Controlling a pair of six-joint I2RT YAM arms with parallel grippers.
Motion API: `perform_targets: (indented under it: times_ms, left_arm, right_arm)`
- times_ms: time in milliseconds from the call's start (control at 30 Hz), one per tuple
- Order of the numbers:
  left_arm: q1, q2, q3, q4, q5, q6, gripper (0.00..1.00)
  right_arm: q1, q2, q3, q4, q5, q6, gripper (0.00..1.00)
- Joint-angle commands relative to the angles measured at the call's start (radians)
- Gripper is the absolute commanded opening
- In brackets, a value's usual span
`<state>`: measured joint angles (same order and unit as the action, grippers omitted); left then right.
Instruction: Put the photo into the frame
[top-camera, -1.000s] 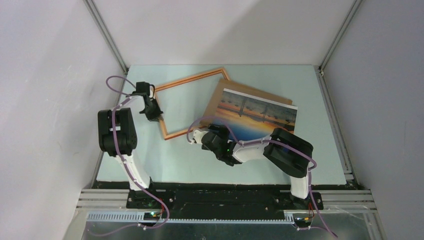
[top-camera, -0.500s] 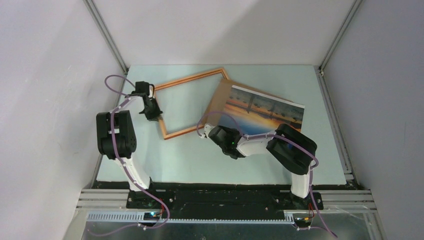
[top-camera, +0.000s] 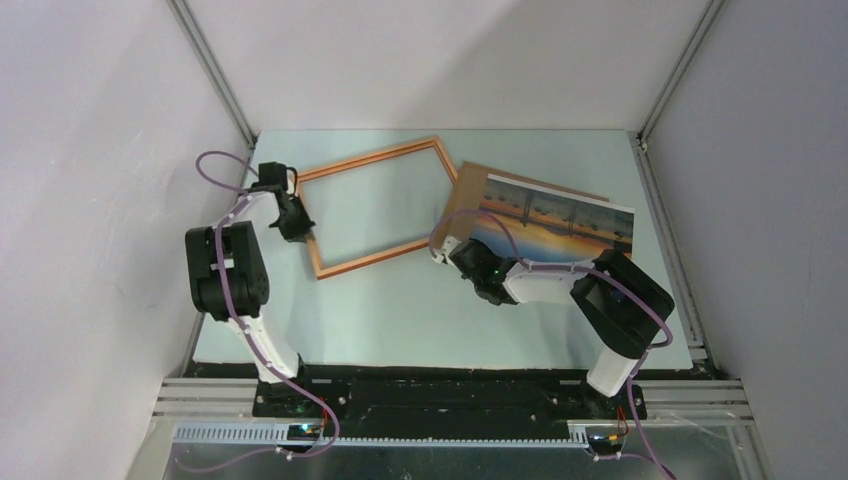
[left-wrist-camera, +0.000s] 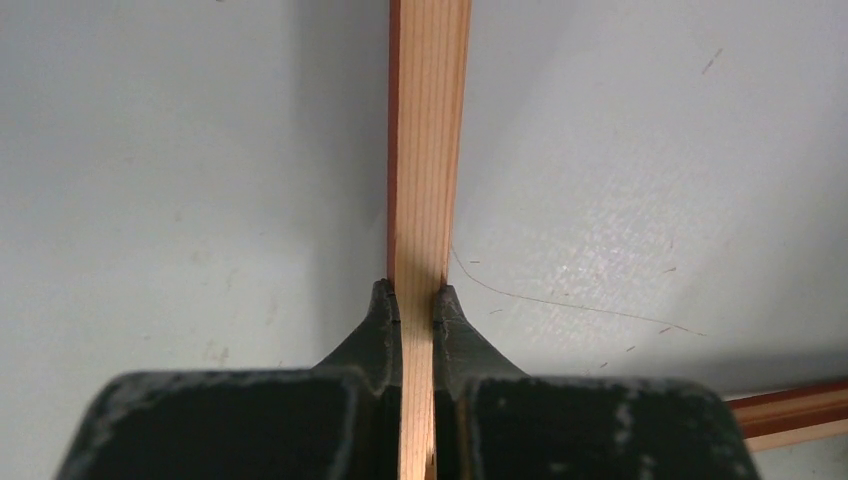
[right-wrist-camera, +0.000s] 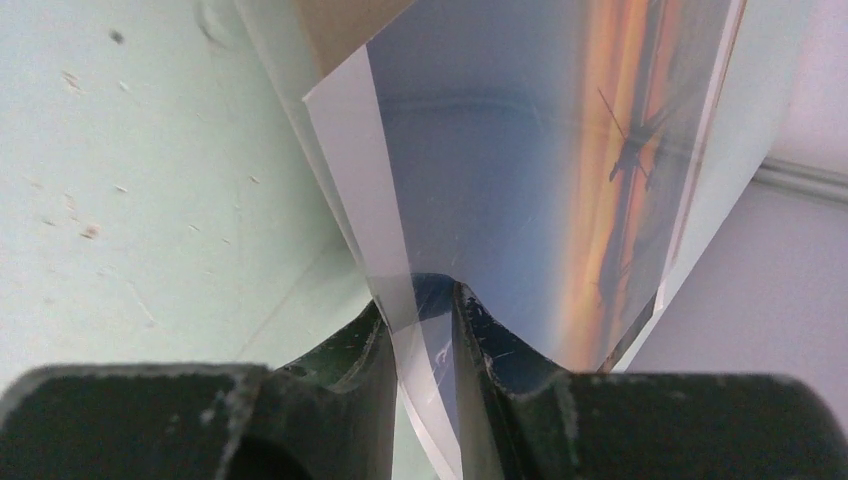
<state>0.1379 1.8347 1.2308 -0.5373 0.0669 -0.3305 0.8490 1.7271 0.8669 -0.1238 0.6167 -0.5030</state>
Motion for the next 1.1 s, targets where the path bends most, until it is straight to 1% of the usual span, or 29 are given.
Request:
perform_targets:
  times_ms: [0, 133, 300, 400, 500, 667, 867, 933, 1000, 1033, 1067]
  left_arm:
    - [0.044, -0.046, 0.059, 0.033, -0.011, -0.031, 0.00]
    - [0.073, -0.067, 0.045, 0.044, -0.014, -0.059, 0.00]
    - [0.112, -0.100, -0.005, 0.065, -0.012, -0.081, 0.00]
    - [0.135, -0.129, -0.055, 0.079, -0.005, -0.105, 0.00]
    - [0.181, -0.152, -0.104, 0.093, 0.018, -0.137, 0.00]
    - [0.243, -0.196, -0.208, 0.098, 0.037, -0.147, 0.00]
    - [0.279, -0.261, -0.322, 0.118, 0.093, -0.180, 0.00]
    - [0.279, -0.273, -0.351, 0.133, 0.149, -0.179, 0.00]
    - [0.279, -0.273, -0.366, 0.138, 0.201, -0.162, 0.03]
    - [0.278, -0.273, -0.371, 0.138, 0.220, -0.141, 0.09]
    - [0.278, -0.271, -0.374, 0.137, 0.251, -0.130, 0.13]
  right_arm:
    - [-0.052, -0.058, -0.016, -0.044, -0.048, 0.067, 0.22]
    - [-0.086, -0.064, -0.018, -0.043, -0.065, 0.071, 0.22]
    - [-0.096, -0.070, -0.016, -0.040, -0.077, 0.074, 0.21]
    - [-0.096, -0.075, -0.017, -0.042, -0.083, 0.080, 0.21]
    - [-0.094, -0.082, -0.016, -0.048, -0.096, 0.088, 0.21]
    - [-0.088, -0.084, -0.016, -0.056, -0.109, 0.096, 0.21]
    - [-0.078, -0.082, -0.017, -0.052, -0.115, 0.099, 0.22]
    - [-0.075, -0.083, -0.017, -0.056, -0.120, 0.101, 0.22]
    - [-0.075, -0.086, -0.016, -0.058, -0.128, 0.102, 0.22]
    - [-0.074, -0.088, -0.016, -0.059, -0.130, 0.103, 0.22]
    - [-0.075, -0.089, -0.017, -0.060, -0.136, 0.105, 0.22]
